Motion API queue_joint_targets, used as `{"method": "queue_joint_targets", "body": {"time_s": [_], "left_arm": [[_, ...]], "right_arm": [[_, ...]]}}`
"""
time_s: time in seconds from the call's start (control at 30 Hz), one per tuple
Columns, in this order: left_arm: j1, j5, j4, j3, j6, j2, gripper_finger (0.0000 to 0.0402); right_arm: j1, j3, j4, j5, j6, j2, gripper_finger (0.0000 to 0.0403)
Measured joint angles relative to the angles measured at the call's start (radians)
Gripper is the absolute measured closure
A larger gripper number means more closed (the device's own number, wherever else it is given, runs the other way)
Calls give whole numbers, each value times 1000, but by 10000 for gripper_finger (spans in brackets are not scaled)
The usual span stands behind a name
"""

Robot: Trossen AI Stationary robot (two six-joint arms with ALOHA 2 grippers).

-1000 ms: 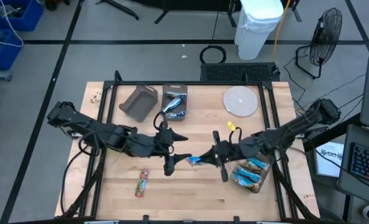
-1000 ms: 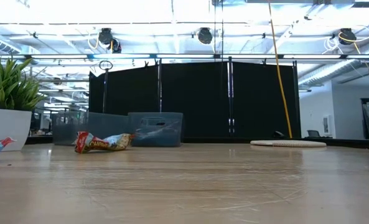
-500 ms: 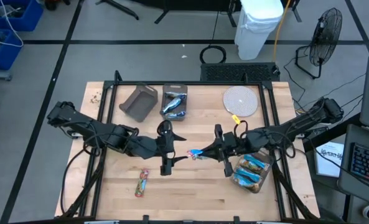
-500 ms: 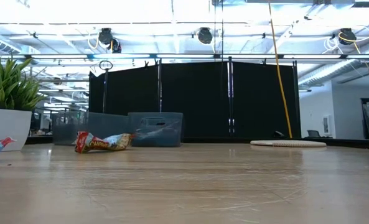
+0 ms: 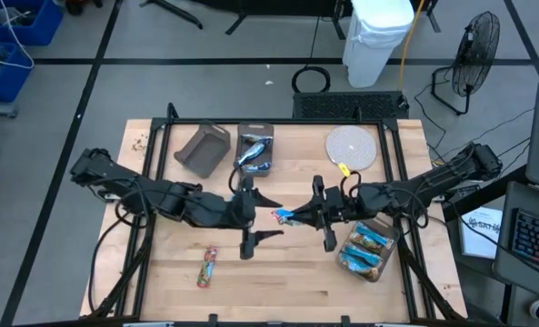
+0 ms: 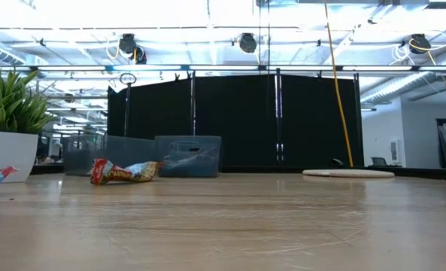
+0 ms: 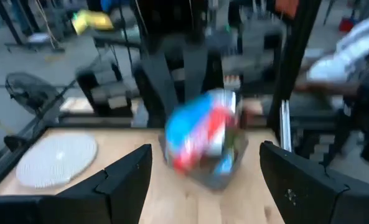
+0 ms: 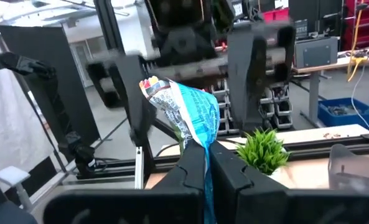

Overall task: Pick and place Granola Bars by type
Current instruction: Put the red granola bar into the top left black transparent bin

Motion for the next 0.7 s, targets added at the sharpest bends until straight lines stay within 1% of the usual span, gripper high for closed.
{"method": "queue_joint_targets", "body": {"time_s": [0.2,0.53,0.7], "left_arm": [[9,-47,33,1,-58,8,108],[20,-49,71,1,-112,25,108],[28,-49,58,2,-158,27,108]], "right_arm": [[-5,0,4,0,-1,1,403],[-5,0,3,0,-1,1,403],[-5,0,2,0,-2,1,403]]}}
